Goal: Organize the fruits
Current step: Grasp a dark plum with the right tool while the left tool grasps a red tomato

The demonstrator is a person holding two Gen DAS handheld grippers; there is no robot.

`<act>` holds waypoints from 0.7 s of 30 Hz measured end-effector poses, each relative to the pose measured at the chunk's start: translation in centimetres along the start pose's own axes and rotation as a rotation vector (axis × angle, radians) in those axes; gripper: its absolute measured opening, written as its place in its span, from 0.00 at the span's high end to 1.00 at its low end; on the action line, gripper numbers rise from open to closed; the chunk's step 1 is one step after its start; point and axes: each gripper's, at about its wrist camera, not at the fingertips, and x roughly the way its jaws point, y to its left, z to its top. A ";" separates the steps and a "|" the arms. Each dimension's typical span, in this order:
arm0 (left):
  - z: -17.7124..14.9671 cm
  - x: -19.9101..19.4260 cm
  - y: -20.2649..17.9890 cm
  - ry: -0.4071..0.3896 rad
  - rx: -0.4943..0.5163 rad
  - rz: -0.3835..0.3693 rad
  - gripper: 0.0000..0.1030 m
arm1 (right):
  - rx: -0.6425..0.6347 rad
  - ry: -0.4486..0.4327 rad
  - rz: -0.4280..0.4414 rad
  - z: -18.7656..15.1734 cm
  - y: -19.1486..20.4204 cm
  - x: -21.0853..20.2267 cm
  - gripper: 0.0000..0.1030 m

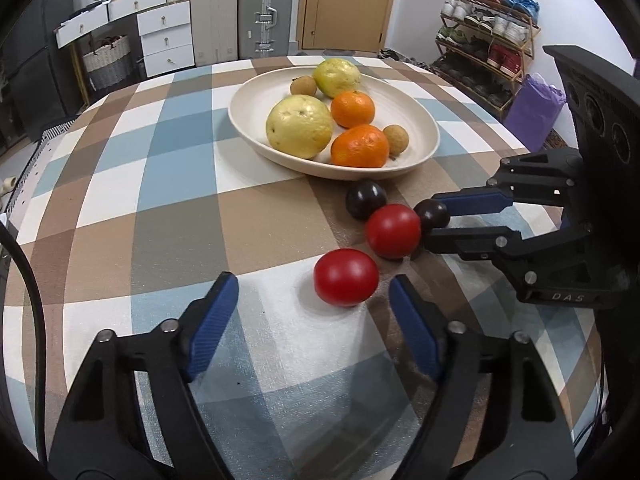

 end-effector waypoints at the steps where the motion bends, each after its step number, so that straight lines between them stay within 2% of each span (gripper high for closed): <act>1: 0.0 0.0 0.0 -0.002 0.001 -0.010 0.35 | 0.002 -0.002 0.000 -0.1 -0.1 -0.1 0.75; 12: -0.2 -0.7 -0.3 -0.028 0.019 -0.081 0.69 | 0.039 -0.051 -0.012 0.0 -1.0 -1.2 0.75; 21: -0.1 -1.3 -0.3 -0.055 0.017 -0.091 0.71 | 0.052 -0.081 -0.013 0.1 -1.3 -1.5 0.75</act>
